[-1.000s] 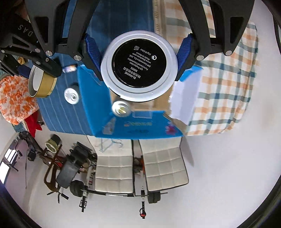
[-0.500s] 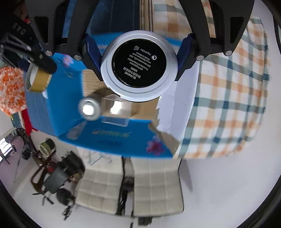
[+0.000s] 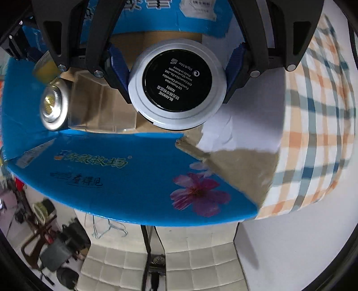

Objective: Organize rigid objects
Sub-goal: 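Carry the black-lid jar with the left tool while the right tool carries the gold jar into the box, then open both tools to set the two jars down inside the box, then reach to the table and grasp the grey charger with the right tool, then grasp the white cream jar with the left tool while the right tool lifts the charger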

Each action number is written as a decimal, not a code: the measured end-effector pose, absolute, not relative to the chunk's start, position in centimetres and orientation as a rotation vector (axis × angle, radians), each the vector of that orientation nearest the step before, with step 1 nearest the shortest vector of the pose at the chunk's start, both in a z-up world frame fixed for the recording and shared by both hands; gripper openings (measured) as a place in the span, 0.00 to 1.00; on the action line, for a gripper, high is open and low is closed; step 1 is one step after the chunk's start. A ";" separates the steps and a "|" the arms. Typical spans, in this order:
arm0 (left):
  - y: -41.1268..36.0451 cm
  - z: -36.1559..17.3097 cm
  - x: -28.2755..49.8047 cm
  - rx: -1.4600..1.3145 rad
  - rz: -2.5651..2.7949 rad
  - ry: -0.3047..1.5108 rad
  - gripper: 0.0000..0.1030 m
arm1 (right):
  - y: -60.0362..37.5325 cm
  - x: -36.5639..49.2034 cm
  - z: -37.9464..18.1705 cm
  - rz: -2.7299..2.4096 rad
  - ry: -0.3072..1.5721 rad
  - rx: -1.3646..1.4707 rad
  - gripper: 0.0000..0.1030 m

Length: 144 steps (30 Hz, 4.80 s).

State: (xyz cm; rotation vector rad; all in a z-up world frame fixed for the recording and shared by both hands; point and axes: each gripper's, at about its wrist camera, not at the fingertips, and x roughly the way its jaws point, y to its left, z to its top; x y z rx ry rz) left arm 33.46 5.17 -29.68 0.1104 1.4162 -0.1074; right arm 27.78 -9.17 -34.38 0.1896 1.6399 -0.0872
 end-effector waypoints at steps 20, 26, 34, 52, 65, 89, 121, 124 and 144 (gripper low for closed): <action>4.8 -30.9 34.7 0.035 -0.166 1.543 0.73 | -10.1 29.3 -35.4 -0.080 1.681 0.223 0.78; 5.1 -30.2 34.0 0.044 -0.156 1.528 0.77 | -10.6 28.3 -33.8 -0.072 1.663 0.216 0.89; 5.9 -28.0 32.3 0.073 -0.123 1.473 0.95 | -10.2 26.5 -30.5 -0.043 1.609 0.151 0.98; 6.2 -19.4 23.8 0.078 -0.085 1.271 0.95 | -10.0 18.7 -19.3 0.084 1.408 0.143 1.00; 5.4 -11.5 18.1 0.071 -0.084 1.127 0.95 | -11.0 14.5 -11.0 0.145 1.236 0.128 1.00; -12.0 -16.0 16.7 0.154 -0.174 1.149 0.95 | -38.2 12.4 -29.4 -0.186 1.505 0.350 1.00; -29.0 -30.7 26.5 0.058 -0.254 1.481 0.96 | -51.6 18.5 -36.6 -0.265 1.531 0.462 0.55; -27.9 -29.9 26.9 0.016 -0.232 1.471 0.92 | -53.4 18.0 -36.8 -0.262 1.509 0.561 0.55; -31.8 -35.2 25.8 0.206 -0.178 1.509 0.65 | -51.6 18.8 -36.5 -0.263 1.505 0.547 0.55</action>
